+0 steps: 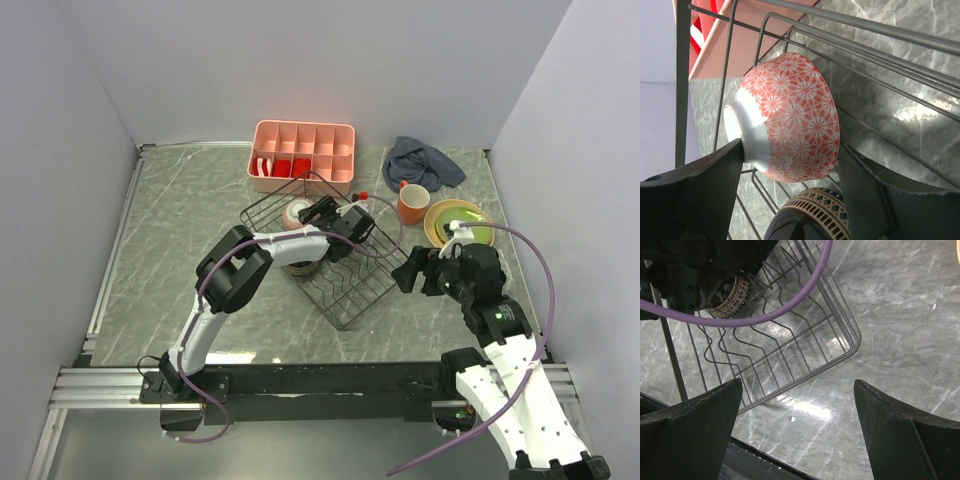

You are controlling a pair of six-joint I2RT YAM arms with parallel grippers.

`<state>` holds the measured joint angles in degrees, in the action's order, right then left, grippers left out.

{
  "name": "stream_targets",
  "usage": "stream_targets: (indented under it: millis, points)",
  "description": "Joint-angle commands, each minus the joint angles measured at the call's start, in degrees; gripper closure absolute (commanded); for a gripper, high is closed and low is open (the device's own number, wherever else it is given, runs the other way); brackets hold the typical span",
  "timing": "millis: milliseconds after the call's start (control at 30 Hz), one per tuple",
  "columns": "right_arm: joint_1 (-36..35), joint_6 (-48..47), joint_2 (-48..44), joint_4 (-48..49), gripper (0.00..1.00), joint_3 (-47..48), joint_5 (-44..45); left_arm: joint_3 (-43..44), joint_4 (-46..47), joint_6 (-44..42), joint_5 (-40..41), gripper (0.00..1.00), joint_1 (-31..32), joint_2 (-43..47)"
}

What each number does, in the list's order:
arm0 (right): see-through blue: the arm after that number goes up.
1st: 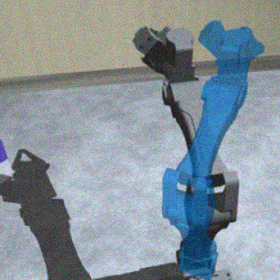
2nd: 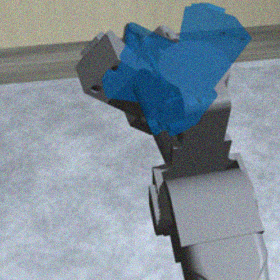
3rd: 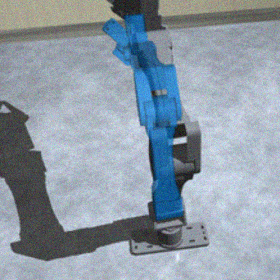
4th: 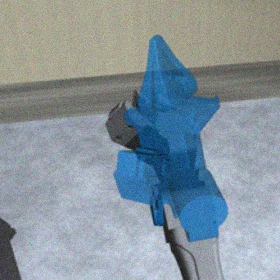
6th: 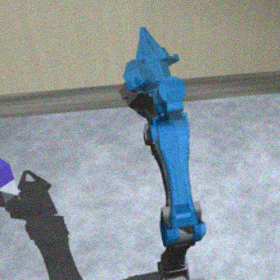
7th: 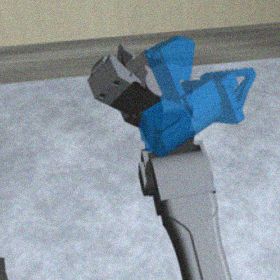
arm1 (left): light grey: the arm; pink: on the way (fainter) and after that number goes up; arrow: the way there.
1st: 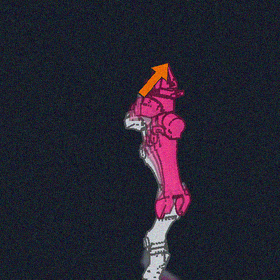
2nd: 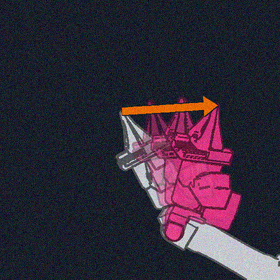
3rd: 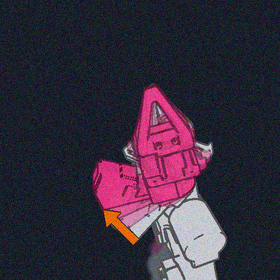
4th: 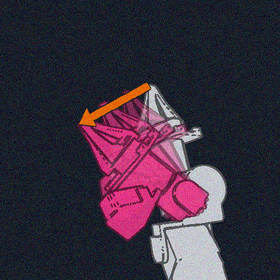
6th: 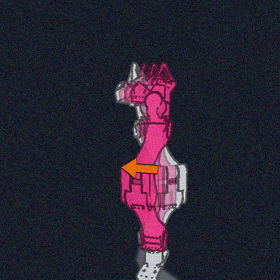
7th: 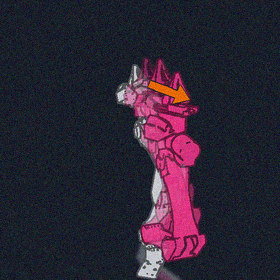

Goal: Unload the mixed dishes from the dish rack
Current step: Pick up the bowl from the dish rack.

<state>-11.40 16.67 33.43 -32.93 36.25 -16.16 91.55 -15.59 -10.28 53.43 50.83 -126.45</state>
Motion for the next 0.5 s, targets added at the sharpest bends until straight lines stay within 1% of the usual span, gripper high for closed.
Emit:
stream_targets:
  millis: [0, 33, 100, 133, 233, 333, 467]
  points:
    - [-0.4, -0.1, -0.8, 2.1, 0.0, 0.0, -0.4, 0.3, -1.5, 0.6, 0.1, 0.48, 0.4, 6.1]
    - [-0.4, -0.1, -0.9, 2.2, 0.0, 0.0, -0.4, 0.4, -1.5, 1.0, 0.1, 0.5, 0.4, 6.5]
    - [-0.3, -0.1, -1.0, 2.1, 0.0, 0.0, -0.4, 0.6, -1.9, 1.3, -0.3, 0.51, 0.4, 7.7]
    - [-0.4, -0.1, -1.1, 2.0, 0.0, 0.0, -0.4, 0.7, -2.1, 1.5, -0.3, 0.53, 0.4, 8.1]
    - [-0.4, -0.1, -1.1, 2.0, 0.0, 0.1, -0.5, 1.0, -2.4, 1.8, -0.3, 0.56, 0.4, 9.5]
    - [-0.3, -0.2, -1.2, 1.8, 0.0, 0.5, -0.4, 0.7, -2.7, 2.5, -0.8, 0.62, 0.3, 10.6]
    - [-0.4, -0.1, -1.4, 1.6, 0.0, 0.5, -0.4, 0.7, -3.9, 4.4, -2.0, 0.65, 0.1, 11.8]
